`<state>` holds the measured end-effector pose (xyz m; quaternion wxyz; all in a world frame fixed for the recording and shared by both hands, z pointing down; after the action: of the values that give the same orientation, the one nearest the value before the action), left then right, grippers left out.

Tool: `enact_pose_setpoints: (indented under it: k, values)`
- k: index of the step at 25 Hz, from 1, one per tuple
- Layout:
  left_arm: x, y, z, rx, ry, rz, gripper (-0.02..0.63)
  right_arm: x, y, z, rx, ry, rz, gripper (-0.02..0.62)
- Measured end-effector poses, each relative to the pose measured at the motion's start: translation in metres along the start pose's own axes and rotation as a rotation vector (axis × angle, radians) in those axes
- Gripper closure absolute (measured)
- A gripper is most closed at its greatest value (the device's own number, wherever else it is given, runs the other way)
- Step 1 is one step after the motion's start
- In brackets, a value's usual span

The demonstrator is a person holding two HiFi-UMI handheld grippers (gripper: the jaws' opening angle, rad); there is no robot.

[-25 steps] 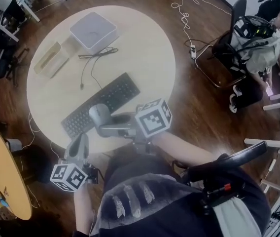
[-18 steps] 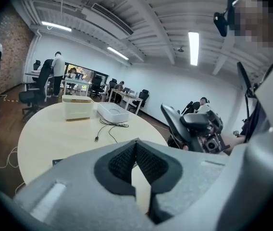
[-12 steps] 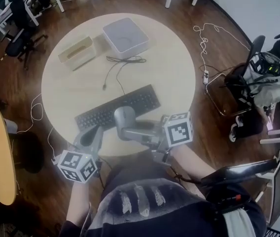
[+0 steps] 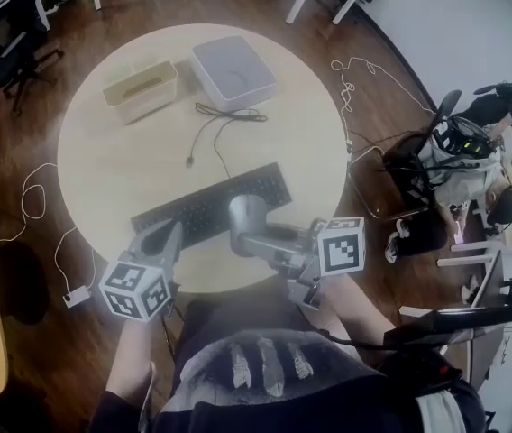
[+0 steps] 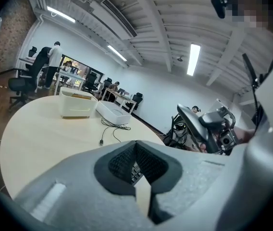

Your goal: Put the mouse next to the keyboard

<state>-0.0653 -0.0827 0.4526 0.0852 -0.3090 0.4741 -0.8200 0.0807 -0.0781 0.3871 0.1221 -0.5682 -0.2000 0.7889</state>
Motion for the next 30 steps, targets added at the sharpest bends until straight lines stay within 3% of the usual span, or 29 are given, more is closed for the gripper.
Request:
enact_pose_setpoints:
  k: [7,10,15,19,27,30]
  values:
    - [0.001,0.002,0.014,-0.012,-0.077,-0.006,0.607,-0.005,0.007,-0.012,-0.046,-0.073,0.028,0.453]
    - [-0.005,0.004,0.016,-0.026,-0.093,-0.008,0.607,-0.013,0.017,-0.022,-0.059,-0.134,0.005,0.452]
    - [-0.016,0.0,0.02,-0.027,-0.094,-0.003,0.607,-0.027,0.031,-0.039,-0.078,-0.147,-0.003,0.451]
    - [-0.023,-0.001,0.027,-0.023,-0.061,0.003,0.607,-0.054,0.04,-0.056,-0.069,-0.178,-0.003,0.453]
    - [-0.061,0.004,0.068,0.007,0.04,0.013,0.607,-0.115,0.059,-0.099,-0.007,-0.127,0.035,0.453]
    - [-0.074,0.008,0.089,0.015,0.087,0.028,0.607,-0.136,0.066,-0.106,0.005,-0.06,0.075,0.453]
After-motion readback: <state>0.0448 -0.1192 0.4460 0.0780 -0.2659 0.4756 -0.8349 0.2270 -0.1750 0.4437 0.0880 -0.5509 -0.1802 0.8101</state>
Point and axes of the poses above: the fingertips, and each gripper's own axes: z forward along the fingers, x to its left, y out of its top, the point moved 3 cm from there along -z, backward along the fingers, and after that the axes turned 2 degrees about z, right-handed, at the moved point
